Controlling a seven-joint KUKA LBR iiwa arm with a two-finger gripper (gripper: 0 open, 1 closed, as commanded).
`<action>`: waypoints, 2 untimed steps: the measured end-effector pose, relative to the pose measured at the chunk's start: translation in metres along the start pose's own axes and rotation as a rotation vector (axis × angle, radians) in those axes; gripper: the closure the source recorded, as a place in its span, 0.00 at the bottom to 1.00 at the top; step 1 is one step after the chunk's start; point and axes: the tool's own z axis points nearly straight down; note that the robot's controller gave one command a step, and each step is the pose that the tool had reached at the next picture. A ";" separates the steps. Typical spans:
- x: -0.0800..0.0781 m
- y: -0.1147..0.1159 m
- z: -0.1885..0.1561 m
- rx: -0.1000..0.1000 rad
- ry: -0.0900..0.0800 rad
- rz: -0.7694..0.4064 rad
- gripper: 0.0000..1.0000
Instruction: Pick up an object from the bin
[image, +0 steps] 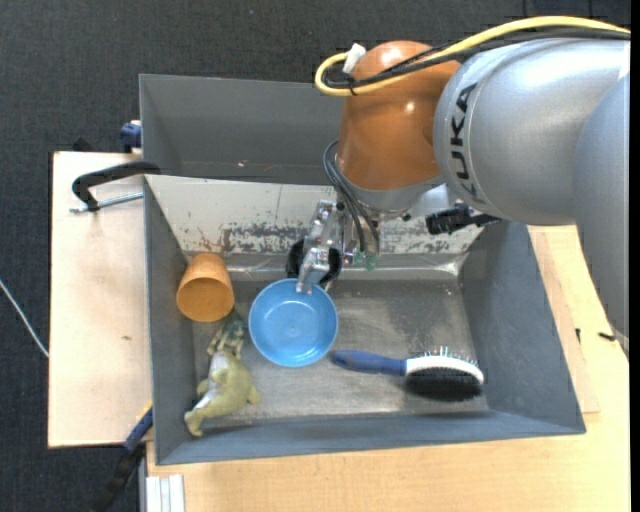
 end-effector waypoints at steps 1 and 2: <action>0.041 0.055 0.092 0.001 0.015 -0.685 1.00; 0.017 0.045 -0.026 -0.002 -0.003 -0.672 1.00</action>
Offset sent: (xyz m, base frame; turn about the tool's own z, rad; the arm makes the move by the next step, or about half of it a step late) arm -0.0292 0.0611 -0.0916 -0.6842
